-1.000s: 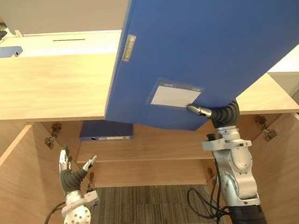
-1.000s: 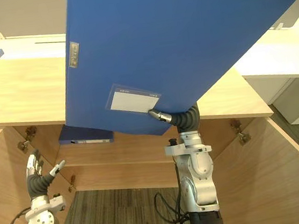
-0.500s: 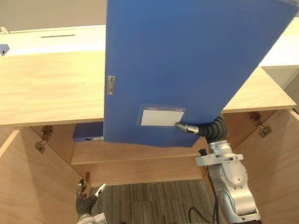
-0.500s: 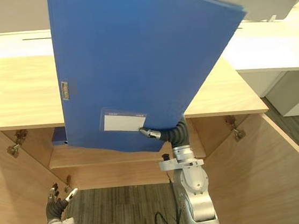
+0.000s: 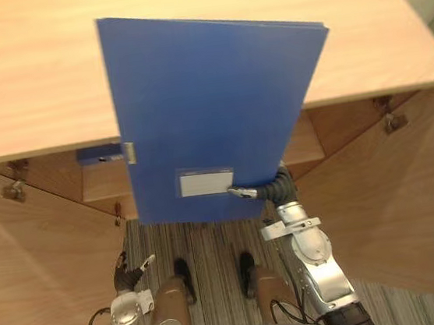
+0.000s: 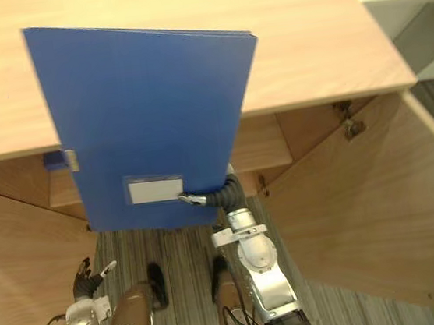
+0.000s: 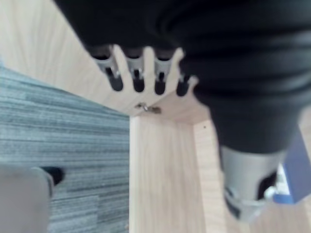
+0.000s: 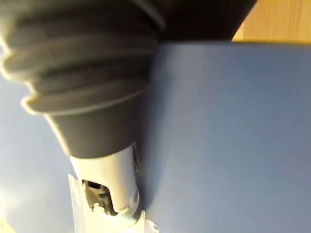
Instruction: Walk over to the cabinet, pick up the folder, carry it to the office cabinet, place the folder inside the office cabinet, then close the office cabinet door
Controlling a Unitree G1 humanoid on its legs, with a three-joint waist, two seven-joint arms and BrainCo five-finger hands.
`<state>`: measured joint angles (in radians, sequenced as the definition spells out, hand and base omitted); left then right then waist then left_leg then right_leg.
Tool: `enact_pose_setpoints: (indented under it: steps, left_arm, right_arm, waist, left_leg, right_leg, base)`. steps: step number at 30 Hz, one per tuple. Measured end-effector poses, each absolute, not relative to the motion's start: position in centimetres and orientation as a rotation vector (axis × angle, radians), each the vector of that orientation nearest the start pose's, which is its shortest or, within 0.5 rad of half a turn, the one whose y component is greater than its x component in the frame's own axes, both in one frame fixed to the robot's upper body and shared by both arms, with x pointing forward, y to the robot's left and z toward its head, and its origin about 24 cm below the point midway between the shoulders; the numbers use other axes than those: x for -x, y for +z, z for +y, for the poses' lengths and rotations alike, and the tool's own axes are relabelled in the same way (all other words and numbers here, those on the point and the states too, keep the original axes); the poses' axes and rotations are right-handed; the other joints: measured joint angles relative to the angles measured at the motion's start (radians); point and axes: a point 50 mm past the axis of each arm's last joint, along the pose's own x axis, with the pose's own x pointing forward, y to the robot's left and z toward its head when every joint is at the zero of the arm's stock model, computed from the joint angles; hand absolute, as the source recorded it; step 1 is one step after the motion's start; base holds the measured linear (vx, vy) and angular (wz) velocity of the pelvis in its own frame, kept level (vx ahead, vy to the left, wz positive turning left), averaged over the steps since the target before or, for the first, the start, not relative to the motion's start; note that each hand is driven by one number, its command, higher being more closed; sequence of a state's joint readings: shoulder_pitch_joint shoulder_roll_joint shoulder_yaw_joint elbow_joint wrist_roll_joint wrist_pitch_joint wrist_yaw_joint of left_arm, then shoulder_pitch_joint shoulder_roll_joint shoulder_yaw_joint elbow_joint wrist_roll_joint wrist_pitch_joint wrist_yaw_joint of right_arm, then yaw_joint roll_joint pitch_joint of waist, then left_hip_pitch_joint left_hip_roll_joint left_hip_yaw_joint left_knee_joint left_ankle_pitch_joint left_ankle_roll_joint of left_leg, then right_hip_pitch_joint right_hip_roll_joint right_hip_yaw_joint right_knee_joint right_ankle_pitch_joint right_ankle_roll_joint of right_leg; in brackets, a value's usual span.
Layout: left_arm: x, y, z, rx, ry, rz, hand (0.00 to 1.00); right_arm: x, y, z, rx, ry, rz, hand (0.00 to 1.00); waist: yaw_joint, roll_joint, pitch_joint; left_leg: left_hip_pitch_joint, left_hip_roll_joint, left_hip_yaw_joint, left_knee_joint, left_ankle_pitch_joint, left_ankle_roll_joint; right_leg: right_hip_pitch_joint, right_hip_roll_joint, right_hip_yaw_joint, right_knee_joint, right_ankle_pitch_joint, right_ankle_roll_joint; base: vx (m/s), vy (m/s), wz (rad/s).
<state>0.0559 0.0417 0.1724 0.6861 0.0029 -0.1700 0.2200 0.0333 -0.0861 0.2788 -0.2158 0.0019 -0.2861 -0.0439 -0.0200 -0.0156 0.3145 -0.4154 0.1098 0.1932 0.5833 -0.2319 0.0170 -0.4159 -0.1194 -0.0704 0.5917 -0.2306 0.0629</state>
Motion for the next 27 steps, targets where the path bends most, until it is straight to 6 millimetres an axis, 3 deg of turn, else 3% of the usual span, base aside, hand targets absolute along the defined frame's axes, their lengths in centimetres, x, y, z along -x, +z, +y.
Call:
enact_pose_setpoints:
  steps: [5, 13, 15, 17, 18, 21, 27]
  left_arm:
    - [-19.2, -8.3, 20.2, -0.031, 0.426, 0.477, 0.0]
    - [-20.9, -6.4, 19.3, 0.023, 0.447, 0.378, 0.0]
    - [-21.9, -5.0, 19.1, 0.035, 0.446, 0.308, 0.0]
    - [-22.6, -1.5, 19.0, 0.035, 0.446, 0.151, 0.0]
    - [-22.6, 0.3, 18.9, 0.039, 0.437, 0.067, 0.0]
    - [-22.2, 3.2, 19.3, 0.041, 0.434, -0.066, 0.0]
    - [-22.2, 5.1, 19.4, 0.051, 0.442, -0.151, 0.0]
  right_arm:
    - [-21.5, 14.1, -7.9, 0.007, 0.291, -0.627, 1.0]
    - [-21.9, 18.4, -6.6, 0.031, 0.221, -0.847, 1.0]
    - [-22.0, 19.1, -6.6, 0.038, 0.202, -0.887, 1.0]
    - [-21.5, 20.0, -6.6, 0.061, 0.186, -0.948, 1.0]
    - [-21.5, 20.3, -6.7, 0.085, 0.172, -0.968, 1.0]
    - [-21.8, 20.7, -7.4, 0.16, 0.124, -0.998, 1.0]
    - [-22.5, 20.8, -8.8, 0.387, 0.028, -1.047, 1.0]
  waist:
    - [0.016, 0.025, 0.032]
    - [0.044, 0.051, 0.07]
    - [0.048, 0.055, 0.102]
    - [0.057, 0.061, 0.132]
    - [0.062, 0.072, 0.147]
    - [0.08, 0.091, 0.176]
    - [0.095, 0.095, 0.201]
  left_leg:
    - [-0.162, 0.049, -0.004, 0.248, -0.118, -0.01]
    - [-0.383, 0.099, -0.001, 0.481, -0.197, -0.005]
    - [-0.424, 0.101, -0.001, 0.515, -0.205, 0.001]
    - [-0.49, 0.101, -0.008, 0.55, -0.209, 0.0]
    - [-0.523, 0.101, -0.017, 0.571, -0.212, 0.0]
    - [-0.582, 0.094, -0.027, 0.596, -0.217, -0.009]
    - [-0.66, 0.084, -0.049, 0.608, -0.198, -0.004]
  right_leg:
    - [-0.159, -0.001, 0.009, 0.235, -0.109, -0.013]
    - [-0.388, 0.002, 0.036, 0.462, -0.182, -0.006]
    - [-0.433, -0.002, 0.043, 0.504, -0.192, -0.004]
    - [-0.498, -0.005, 0.046, 0.546, -0.201, -0.005]
    - [-0.527, -0.007, 0.044, 0.568, -0.206, -0.006]
    - [-0.585, -0.015, 0.042, 0.606, -0.214, -0.007]
    - [-0.654, -0.02, 0.029, 0.631, -0.22, -0.014]
  base:
    - [-0.08, 0.011, -0.04]
    - [-0.02, 0.018, -0.07]
    - [-0.06, 0.003, 0.04]
    - [-0.11, -0.022, 0.07]
    - [-0.11, -0.034, 0.12]
    - [-0.09, -0.043, 0.12]
    - [-0.03, -0.07, 0.1]
